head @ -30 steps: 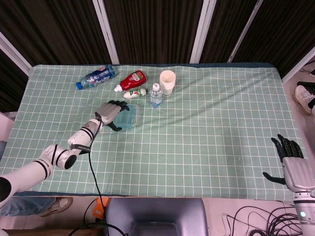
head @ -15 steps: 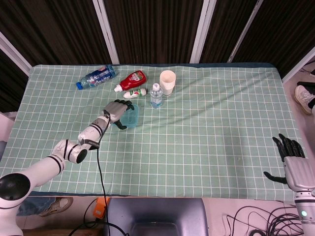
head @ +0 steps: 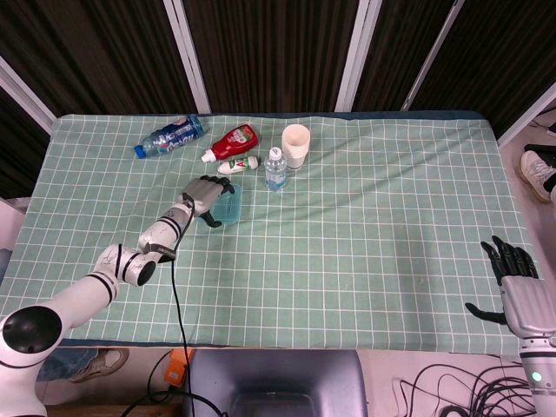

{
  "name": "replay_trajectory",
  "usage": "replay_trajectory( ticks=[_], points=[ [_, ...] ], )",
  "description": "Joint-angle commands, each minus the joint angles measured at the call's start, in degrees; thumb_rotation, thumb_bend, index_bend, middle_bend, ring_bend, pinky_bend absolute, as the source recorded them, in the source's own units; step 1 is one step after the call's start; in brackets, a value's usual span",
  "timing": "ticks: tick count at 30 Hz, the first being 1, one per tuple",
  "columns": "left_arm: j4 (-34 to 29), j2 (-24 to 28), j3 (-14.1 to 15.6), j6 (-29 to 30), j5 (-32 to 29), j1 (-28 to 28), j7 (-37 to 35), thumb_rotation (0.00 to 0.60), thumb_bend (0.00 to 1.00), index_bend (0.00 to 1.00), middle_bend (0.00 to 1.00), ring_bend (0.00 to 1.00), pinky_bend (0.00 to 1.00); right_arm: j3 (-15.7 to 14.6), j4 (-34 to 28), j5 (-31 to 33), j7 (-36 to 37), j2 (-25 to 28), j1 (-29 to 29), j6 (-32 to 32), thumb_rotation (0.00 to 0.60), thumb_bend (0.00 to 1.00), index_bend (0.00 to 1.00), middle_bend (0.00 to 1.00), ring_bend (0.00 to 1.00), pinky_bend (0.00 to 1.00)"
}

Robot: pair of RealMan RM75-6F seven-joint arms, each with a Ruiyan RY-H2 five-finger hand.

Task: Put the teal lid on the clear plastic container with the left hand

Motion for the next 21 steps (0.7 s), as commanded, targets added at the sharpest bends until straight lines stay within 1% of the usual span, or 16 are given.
replay_trajectory(
  ticks=[1, 11, 15, 21],
  points=[
    [0.01, 0.05, -0.08, -0.06, 0.15, -0.14, -0.02, 0.6, 0.29, 0.23, 0.61, 0.74, 0.76, 0.04, -0.07, 0.11, -0.1, -0.02, 0.03, -0.03, 0.6, 0.12, 0.0, 0.0, 0.0, 0.0],
    [-0.18, 0.1, -0.28, 0.28, 0.38, -0.45, 0.18, 0.6, 0.29, 0.23, 0.61, 0.74, 0.76, -0.04, -0.22, -0.05, 0.14, 0.15, -0.09, 0.16, 0.6, 0.12, 0.0, 0.0, 0.0, 0.0],
    [1.48, -0.65, -0.28, -0.45, 0.02, -0.77, 0.12, 0.6, 0.29, 0.23, 0.61, 0.74, 0.76, 0.07, -0.1, 0.08, 0.5, 0.25, -0.08, 0.15, 0.6, 0.12, 0.0, 0.0, 0.0, 0.0],
    [2.28, -0.81, -0.43, -0.96, 0.31, -0.93, -0.27, 0.6, 0.29, 0.23, 0.61, 0.74, 0.76, 0.25, -0.06, 0.5, 0.44, 0.24, -0.09, 0.14, 0.6, 0.12, 0.0, 0.0, 0.0, 0.0]
  ],
)
